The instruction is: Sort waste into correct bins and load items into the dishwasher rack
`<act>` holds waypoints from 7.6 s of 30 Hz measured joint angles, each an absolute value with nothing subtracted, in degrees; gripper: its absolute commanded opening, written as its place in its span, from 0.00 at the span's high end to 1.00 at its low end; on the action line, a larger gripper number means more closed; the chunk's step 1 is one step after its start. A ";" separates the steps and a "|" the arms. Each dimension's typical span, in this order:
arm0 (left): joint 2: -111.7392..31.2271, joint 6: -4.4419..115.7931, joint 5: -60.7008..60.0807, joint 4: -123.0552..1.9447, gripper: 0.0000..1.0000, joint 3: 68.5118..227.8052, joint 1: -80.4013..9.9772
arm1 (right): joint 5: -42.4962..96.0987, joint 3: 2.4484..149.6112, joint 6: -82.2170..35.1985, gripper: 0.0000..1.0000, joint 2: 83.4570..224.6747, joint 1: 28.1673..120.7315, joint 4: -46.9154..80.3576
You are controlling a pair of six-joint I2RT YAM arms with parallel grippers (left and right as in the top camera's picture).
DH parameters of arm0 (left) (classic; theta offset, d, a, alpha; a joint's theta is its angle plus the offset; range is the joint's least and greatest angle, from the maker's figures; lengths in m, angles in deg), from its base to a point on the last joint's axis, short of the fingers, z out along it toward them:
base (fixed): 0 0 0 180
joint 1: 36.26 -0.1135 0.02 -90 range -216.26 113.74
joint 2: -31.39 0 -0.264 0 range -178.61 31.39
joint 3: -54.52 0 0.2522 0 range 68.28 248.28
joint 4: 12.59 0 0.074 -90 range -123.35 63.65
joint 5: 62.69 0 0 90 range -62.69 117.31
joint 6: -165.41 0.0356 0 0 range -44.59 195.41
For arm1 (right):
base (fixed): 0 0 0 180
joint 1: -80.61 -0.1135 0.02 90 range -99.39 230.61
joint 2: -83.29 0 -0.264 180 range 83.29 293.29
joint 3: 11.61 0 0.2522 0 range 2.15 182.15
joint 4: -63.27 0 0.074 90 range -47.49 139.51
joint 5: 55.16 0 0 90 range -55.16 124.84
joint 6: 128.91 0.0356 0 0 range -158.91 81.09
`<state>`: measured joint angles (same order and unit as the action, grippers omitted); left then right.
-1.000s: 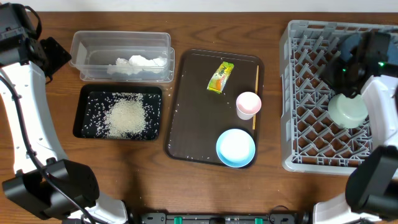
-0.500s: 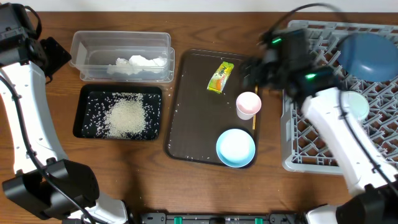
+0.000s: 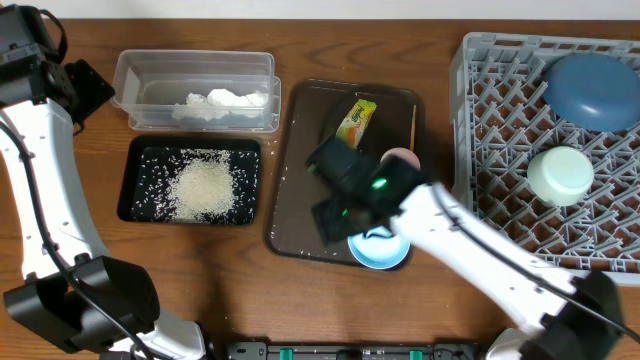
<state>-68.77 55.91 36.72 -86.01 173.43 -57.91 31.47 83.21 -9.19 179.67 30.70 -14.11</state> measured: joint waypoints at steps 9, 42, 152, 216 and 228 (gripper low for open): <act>-68.77 55.91 36.72 -86.01 0.08 173.43 -57.91 | 42.42 83.25 -4.82 0.53 192.39 28.32 -18.15; -68.77 55.91 36.72 -86.01 0.07 173.43 -57.91 | 38.48 96.48 -2.77 0.99 196.22 29.59 -22.44; -68.77 55.91 36.72 -86.01 0.08 173.43 -57.91 | 24.43 80.11 -19.23 0.77 172.37 127.05 9.89; -68.77 55.91 36.72 -86.01 0.08 173.43 -57.91 | 29.96 80.78 -24.60 0.99 178.10 121.93 11.29; -68.77 55.91 36.72 -85.99 0.07 173.43 -57.91 | 34.20 80.72 -23.97 0.99 186.88 121.96 14.02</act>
<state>-68.77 55.91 36.72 -85.99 173.43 -57.91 34.20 80.72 -23.97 186.88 121.96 14.02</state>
